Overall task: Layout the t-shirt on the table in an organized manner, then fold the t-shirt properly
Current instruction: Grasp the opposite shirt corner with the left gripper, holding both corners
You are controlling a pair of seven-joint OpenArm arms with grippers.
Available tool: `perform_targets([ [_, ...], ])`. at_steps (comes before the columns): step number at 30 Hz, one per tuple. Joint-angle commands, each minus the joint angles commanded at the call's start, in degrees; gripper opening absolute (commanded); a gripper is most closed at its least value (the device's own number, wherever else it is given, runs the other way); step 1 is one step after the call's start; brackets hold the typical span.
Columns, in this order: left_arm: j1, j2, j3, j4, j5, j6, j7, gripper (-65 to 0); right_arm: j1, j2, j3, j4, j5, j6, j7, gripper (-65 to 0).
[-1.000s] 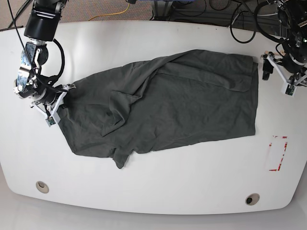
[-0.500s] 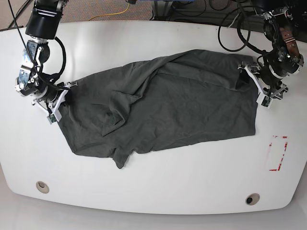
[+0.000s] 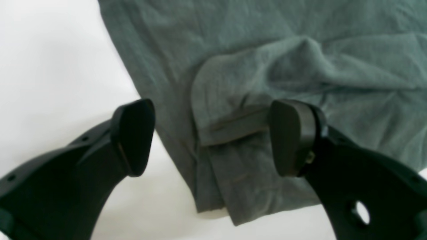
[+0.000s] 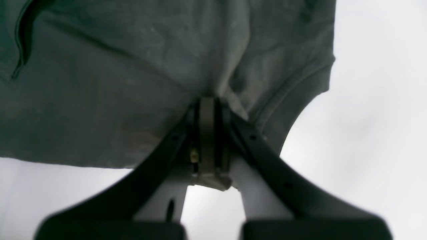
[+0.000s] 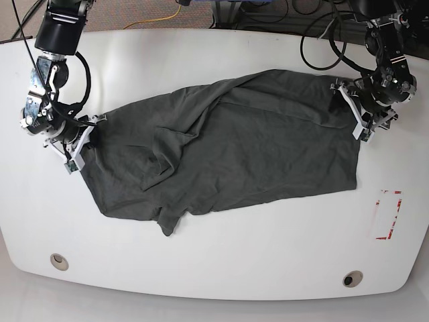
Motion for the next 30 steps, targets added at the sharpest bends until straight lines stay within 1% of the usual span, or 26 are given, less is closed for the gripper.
perform_targets([
  [1,0.0,0.0,0.0,0.0,0.0,0.0,0.0,-15.7,0.0,0.0,0.0,0.0,0.1,0.0,0.0,-65.0],
  [5,0.0,0.0,0.7,-0.3,0.1,0.0,0.0,-24.3,0.1,0.0,0.0,0.0,0.2,0.0,0.0,-65.0],
  [7,0.0,0.0,1.2,-0.3,0.2,0.0,0.0,-27.5,0.1,0.0,0.0,0.0,0.2,0.0,0.0,-65.0],
  [10,0.0,0.0,2.0,-0.4,0.2,0.0,0.0,-27.9,0.1,0.0,0.1,0.0,0.2,0.0,0.0,-65.0],
  [21,-1.1,0.0,2.0,-0.4,0.3,0.0,0.0,-27.9,0.2,0.0,0.1,0.0,0.2,0.0,0.0,-65.0],
  [30,-2.0,-0.4,1.9,-4.3,0.3,0.0,0.0,-28.2,0.2,0.0,0.1,0.0,0.2,0.0,0.0,-65.0],
])
